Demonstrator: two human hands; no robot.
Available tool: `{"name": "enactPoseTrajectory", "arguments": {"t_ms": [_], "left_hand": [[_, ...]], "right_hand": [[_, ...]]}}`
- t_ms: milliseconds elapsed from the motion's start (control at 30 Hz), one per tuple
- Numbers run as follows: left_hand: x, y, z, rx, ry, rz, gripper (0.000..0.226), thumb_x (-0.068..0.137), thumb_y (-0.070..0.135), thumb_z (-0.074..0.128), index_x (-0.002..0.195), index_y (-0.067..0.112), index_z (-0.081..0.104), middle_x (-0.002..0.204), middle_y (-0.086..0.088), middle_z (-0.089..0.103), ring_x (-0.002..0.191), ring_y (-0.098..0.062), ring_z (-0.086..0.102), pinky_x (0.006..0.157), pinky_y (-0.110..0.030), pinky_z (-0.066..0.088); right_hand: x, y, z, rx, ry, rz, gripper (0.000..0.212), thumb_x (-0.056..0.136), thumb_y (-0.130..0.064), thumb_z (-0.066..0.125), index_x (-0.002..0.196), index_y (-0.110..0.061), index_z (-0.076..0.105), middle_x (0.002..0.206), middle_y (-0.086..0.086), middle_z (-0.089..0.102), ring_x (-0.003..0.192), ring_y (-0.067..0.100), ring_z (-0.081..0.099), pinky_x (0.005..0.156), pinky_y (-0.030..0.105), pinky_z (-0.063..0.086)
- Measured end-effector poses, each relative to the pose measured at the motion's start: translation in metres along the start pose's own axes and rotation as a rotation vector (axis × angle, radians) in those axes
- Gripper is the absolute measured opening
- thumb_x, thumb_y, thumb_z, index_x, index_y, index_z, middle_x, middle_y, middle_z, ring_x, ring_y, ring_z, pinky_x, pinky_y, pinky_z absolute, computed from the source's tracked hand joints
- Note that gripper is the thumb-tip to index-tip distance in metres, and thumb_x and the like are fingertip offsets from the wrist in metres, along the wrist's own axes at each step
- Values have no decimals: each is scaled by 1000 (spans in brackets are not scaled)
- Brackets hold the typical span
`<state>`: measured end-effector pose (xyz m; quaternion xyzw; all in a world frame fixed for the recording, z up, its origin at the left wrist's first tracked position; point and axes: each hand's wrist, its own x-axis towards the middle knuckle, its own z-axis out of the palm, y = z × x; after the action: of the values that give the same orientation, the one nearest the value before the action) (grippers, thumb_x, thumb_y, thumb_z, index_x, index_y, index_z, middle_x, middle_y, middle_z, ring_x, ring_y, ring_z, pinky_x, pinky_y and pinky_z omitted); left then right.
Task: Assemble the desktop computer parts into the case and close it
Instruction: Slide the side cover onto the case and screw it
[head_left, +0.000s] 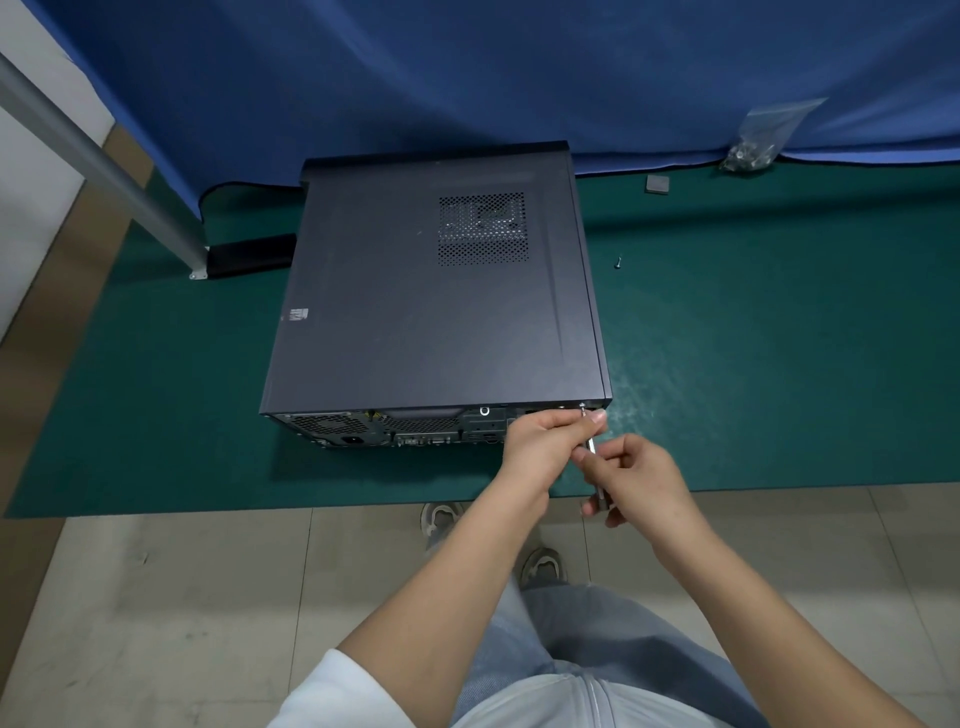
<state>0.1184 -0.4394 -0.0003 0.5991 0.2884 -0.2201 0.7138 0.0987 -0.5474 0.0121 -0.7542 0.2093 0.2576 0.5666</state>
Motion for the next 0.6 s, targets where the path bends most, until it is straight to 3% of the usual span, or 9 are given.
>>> {"name": "enactPoseTrajectory", "arguments": {"t_ms": [133,233,300,400,500,600], "left_hand": [[-3,0,-4,65,-81,-38,21,87,25,66,99,9,73,78,5,72,48,0,57,82,-30,46],[-1,1,-3,20,-51,-30,22,89,16,65,103,0,70,88,-4,73,44,-1,56,65,-20,49],[0,1,-2,11,-25,-20,22,86,14,69,101,-2,70,82,-3,72,50,-2,60,56,-16,48],[-1,-1,-1,21,10,2,21,80,18,76,95,3,72,73,2,71,58,-4,61,70,-22,53],[-3,0,-1,13,-1,-15,21,83,26,73,95,8,72,86,2,74,62,-7,61,86,-32,50],[-4,1,-2,-34,-61,-85,17,92,25,61,98,13,71,96,0,74,79,-12,67,81,-29,49]], "right_hand": [[0,1,3,47,-50,-1,16,99,-19,50,93,-10,62,68,0,65,43,12,60,40,21,41],[1,2,3,53,-87,-5,21,100,-21,47,91,-11,64,66,-2,69,47,14,62,44,23,45],[1,3,1,62,-87,-9,13,95,-21,56,90,-11,62,69,0,71,49,16,64,44,24,48],[1,4,0,102,-44,12,16,89,-17,67,93,-9,54,75,7,69,50,20,66,44,26,51],[1,4,1,157,-61,25,12,94,-16,60,90,-7,53,65,3,68,48,19,65,46,28,53],[2,3,4,184,-118,33,17,100,-14,46,90,-5,56,59,1,67,46,17,64,46,26,54]]}}
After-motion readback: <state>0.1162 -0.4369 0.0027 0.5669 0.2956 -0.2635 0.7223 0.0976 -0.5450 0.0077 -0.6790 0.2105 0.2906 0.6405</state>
